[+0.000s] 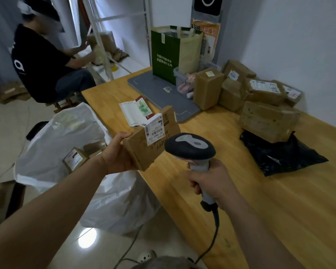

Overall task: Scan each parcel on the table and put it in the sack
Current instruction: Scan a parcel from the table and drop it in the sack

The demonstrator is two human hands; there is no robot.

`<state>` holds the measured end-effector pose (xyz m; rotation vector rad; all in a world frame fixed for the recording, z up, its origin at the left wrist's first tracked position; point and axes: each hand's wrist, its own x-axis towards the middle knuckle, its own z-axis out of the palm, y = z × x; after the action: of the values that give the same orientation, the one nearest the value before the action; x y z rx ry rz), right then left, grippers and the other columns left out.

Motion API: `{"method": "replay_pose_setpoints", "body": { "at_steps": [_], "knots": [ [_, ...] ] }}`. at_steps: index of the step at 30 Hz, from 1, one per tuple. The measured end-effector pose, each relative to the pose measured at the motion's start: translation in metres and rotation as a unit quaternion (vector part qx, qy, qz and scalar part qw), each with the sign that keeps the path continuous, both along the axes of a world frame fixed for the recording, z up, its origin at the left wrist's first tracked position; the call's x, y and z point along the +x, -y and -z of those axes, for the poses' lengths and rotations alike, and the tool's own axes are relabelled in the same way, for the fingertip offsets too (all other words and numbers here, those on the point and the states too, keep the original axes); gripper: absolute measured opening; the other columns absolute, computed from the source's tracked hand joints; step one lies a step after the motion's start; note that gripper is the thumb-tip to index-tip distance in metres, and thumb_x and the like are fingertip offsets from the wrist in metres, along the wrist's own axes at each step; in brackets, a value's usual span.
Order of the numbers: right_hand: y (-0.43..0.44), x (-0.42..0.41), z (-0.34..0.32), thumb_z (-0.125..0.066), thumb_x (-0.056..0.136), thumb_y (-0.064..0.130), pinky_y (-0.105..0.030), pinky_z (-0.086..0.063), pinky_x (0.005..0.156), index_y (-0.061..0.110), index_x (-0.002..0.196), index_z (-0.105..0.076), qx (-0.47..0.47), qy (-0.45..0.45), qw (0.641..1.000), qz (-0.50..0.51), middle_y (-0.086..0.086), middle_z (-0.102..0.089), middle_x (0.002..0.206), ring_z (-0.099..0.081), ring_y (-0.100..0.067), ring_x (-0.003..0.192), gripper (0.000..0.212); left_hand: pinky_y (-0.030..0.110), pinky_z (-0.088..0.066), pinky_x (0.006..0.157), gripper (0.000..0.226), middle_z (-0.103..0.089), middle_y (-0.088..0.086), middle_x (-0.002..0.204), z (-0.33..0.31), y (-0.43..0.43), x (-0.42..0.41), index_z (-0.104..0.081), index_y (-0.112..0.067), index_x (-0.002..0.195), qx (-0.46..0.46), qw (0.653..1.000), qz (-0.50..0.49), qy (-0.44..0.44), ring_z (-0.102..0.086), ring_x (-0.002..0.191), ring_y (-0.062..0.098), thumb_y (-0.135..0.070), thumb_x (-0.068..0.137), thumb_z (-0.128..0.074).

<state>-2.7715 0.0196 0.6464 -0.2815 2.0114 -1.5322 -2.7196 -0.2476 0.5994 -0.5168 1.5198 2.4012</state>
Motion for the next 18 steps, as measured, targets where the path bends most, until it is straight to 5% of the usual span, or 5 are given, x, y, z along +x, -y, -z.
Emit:
{"method": "replay_pose_setpoints", "body": {
  "at_steps": [10,15,18],
  "knots": [
    [0.007,0.001,-0.002,-0.070,0.078,0.001,-0.026,-0.042,0.044,0.001,0.080,-0.062,-0.026,0.015,1.000,0.004,-0.004,-0.055,0.048,-0.047,-0.017,0.039,0.008,0.054,-0.049,0.095,0.084,-0.061,0.016,0.130,0.000,0.009,0.011,-0.066,-0.029,0.123,0.004,1.000,-0.026,-0.017,-0.058,0.117,0.041,-0.065,0.048,-0.077],
    [0.023,0.001,0.007,-0.069,0.079,-0.001,-0.026,-0.041,0.041,-0.004,0.085,-0.063,-0.052,0.066,0.996,-0.019,-0.012,-0.054,0.054,-0.047,-0.018,0.041,0.009,0.047,-0.046,0.094,0.099,-0.050,0.018,0.141,0.009,0.029,0.049,-0.055,-0.022,0.135,-0.016,0.975,-0.221,0.031,-0.052,0.117,0.034,-0.059,0.046,-0.081],
    [0.048,0.000,0.018,-0.069,0.079,-0.004,-0.025,-0.041,0.041,0.002,0.083,-0.066,-0.058,0.104,0.992,-0.039,-0.011,-0.055,0.054,-0.048,-0.017,0.040,0.008,0.040,-0.046,0.084,0.055,-0.060,0.016,0.119,0.016,0.042,0.083,-0.061,-0.017,0.114,-0.080,0.926,-0.347,0.123,-0.059,0.099,0.028,-0.058,0.077,-0.064]
  ]
}}
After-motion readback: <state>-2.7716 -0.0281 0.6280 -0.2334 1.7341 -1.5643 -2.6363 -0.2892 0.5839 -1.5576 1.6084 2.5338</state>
